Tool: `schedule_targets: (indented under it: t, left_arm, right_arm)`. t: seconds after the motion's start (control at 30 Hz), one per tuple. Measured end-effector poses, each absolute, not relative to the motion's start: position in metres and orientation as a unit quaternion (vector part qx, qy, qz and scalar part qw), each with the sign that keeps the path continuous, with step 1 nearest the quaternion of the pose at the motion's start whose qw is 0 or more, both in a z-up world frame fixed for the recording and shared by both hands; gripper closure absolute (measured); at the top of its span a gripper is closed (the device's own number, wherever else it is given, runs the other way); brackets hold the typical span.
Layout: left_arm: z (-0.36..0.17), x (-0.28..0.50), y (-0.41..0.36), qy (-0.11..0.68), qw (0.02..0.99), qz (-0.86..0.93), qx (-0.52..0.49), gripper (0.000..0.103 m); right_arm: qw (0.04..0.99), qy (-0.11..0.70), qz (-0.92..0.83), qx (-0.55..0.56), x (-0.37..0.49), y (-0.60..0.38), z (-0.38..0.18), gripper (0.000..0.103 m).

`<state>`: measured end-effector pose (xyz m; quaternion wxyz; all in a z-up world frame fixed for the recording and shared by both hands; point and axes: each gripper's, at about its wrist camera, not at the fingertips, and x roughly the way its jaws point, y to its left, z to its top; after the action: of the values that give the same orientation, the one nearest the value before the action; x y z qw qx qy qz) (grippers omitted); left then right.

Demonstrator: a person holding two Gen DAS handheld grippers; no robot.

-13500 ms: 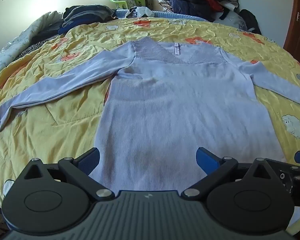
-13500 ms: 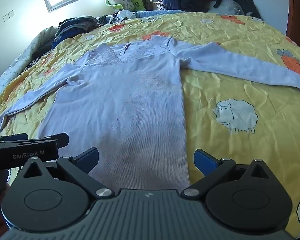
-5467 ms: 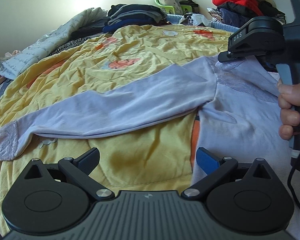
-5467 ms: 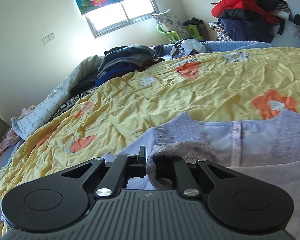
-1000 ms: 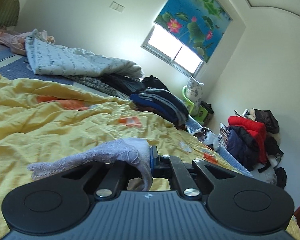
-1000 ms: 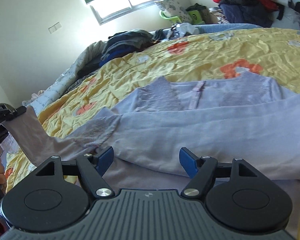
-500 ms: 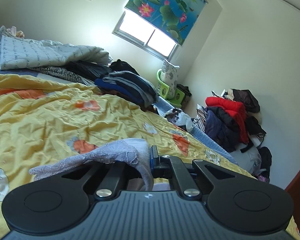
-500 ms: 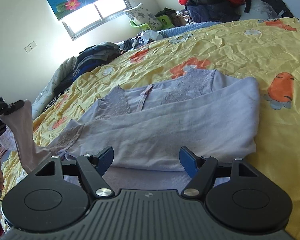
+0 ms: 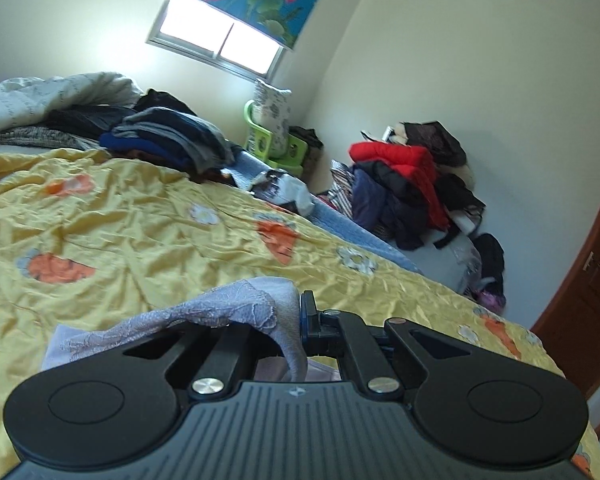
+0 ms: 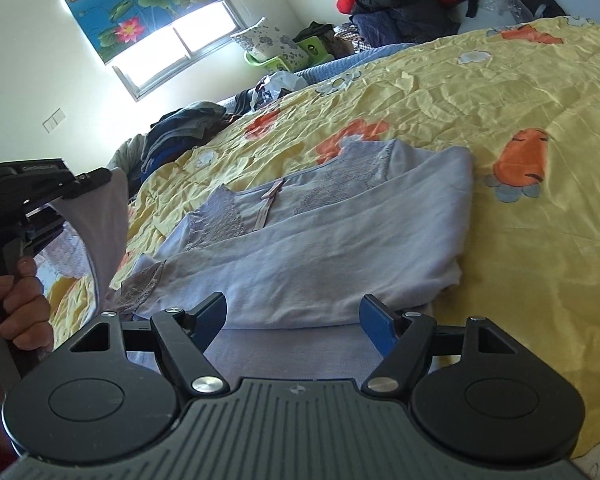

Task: Fold small clothes
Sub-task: 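Carry the held sleeve across the sweater body over the first sleeve with the left gripper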

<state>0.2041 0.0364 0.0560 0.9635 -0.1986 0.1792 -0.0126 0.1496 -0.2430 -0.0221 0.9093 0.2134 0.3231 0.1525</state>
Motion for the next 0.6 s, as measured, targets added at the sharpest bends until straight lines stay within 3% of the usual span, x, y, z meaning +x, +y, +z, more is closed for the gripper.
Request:
schedule_targets:
  t: [0.6]
  left_arm:
    - [0.027,0.217,-0.058,0.252,0.956,-0.092,-0.121,0.100]
  right_arm:
    - [0.925,0.298,0.082,0.222,0.135,-0.283,-0.029,0.026]
